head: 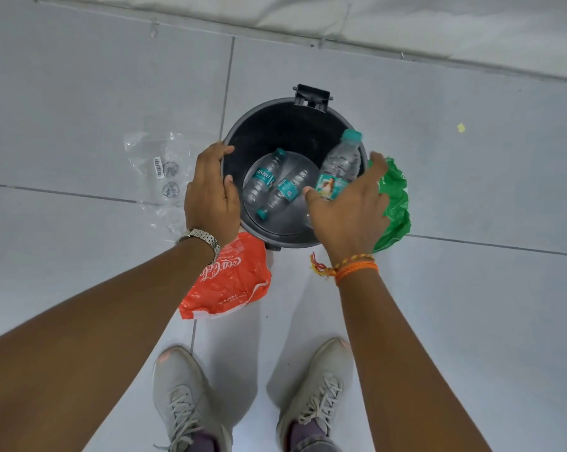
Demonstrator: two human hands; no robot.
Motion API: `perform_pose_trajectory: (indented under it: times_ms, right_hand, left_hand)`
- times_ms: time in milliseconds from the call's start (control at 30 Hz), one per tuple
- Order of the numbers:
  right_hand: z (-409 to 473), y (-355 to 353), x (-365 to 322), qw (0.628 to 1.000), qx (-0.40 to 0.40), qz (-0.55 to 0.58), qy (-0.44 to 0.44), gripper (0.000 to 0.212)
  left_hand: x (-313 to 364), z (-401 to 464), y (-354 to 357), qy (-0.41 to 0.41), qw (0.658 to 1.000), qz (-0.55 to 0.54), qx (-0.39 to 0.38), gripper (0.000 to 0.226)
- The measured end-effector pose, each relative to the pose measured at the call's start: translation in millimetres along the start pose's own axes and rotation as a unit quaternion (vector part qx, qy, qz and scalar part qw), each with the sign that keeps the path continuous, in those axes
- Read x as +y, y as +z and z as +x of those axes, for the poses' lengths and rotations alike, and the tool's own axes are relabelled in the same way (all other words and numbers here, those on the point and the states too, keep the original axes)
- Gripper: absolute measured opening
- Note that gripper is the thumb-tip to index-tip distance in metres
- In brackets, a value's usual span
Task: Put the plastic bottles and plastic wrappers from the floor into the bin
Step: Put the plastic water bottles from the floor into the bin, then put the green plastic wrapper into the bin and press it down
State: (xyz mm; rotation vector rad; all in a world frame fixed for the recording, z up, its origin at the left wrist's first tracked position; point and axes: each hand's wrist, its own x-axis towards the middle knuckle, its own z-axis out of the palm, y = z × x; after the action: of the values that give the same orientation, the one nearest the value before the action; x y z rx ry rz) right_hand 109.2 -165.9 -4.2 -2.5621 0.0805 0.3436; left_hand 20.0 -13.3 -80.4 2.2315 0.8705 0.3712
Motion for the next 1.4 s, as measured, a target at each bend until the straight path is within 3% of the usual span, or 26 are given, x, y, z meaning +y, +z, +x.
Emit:
perform_pose_trajectory:
  times_ms: [100, 200, 300, 367, 433, 500, 533, 633, 700, 800, 967, 1100, 1233, 1333, 1400]
  right_hand:
    - [1.5, 5.5, -0.8, 0.999, 0.002, -0.038, -0.023, 0.097]
    - [2.4, -7.1, 8.6, 0.997, 0.078, 0.020, -0.021, 0.084]
    - [9.9, -19.0, 39.4, 0.987, 0.138, 0.081, -0.001, 0.061]
    - [17.9, -16.8, 71.9, 0.984, 0.133, 0.120, 0.000, 0.042]
    - [24.3, -6.2, 106.6, 0.990, 0.084, 0.113, -0.007, 0.026]
    - [29.1, 9.7, 136.0, 0.999, -0.030, 0.019, -0.030, 0.022]
    - [30.5, 18.1, 147.1, 0.991, -0.110, -0.063, -0.047, 0.028]
    - [29.3, 38.9, 164.1, 0.909, -0.289, -0.290, -0.078, 0.064]
    - [30.1, 49.2, 165.2, 0.872, -0.323, -0.357, -0.092, 0.075]
    - [35.0, 57.9, 158.8, 0.851, -0.331, -0.398, -0.090, 0.078]
    - [38.8, 71.5, 147.6, 0.835, -0.326, -0.435, -0.082, 0.055]
    - [35.3, 79.2, 156.8, 0.864, -0.269, -0.413, -0.100, 0.045]
    - [29.1, 70.5, 170.5, 0.954, -0.136, -0.231, -0.132, 0.048]
    - [17.6, 39.5, 163.3, 0.995, 0.024, -0.065, -0.078, 0.039]
    - [9.2, 12.8, 148.0, 0.986, 0.159, 0.041, -0.040, 0.034]
  left_hand:
    - [1.9, -1.4, 0.0, -0.004, 1.000, -0.002, 0.003, 0.044]
    - [1.6, -1.3, -0.2, -0.003, 1.000, -0.003, 0.003, 0.043]
    - [1.1, -0.6, 0.4, -0.006, 1.000, -0.003, 0.000, 0.043]
    - [0.1, -0.1, 0.1, -0.004, 1.000, -0.003, 0.002, 0.043]
    - [-1.9, 0.2, 0.5, 0.001, 1.000, -0.002, 0.003, 0.042]
    - [-3.4, 0.2, 1.2, 0.004, 1.000, 0.001, 0.005, 0.042]
    - [-3.8, 0.1, 1.9, 0.004, 1.000, 0.003, 0.006, 0.042]
    - [-4.6, -0.2, 3.3, 0.003, 1.000, 0.009, 0.007, 0.042]
    - [-6.0, -0.1, 4.0, 0.005, 1.000, 0.013, 0.007, 0.042]
    - [-8.4, 0.6, 5.0, 0.005, 1.000, 0.017, 0.011, 0.042]
    - [-8.5, 0.0, 7.0, 0.012, 1.000, 0.018, 0.015, 0.041]
    - [-10.7, 0.0, 7.5, 0.015, 1.000, 0.013, 0.018, 0.041]
    - [-12.3, 0.3, 7.2, 0.021, 0.999, 0.015, 0.024, 0.041]
    - [-9.6, -0.2, 6.4, 0.018, 1.000, 0.010, 0.024, 0.042]
    - [-8.1, -0.8, 5.7, 0.013, 1.000, 0.010, 0.019, 0.043]
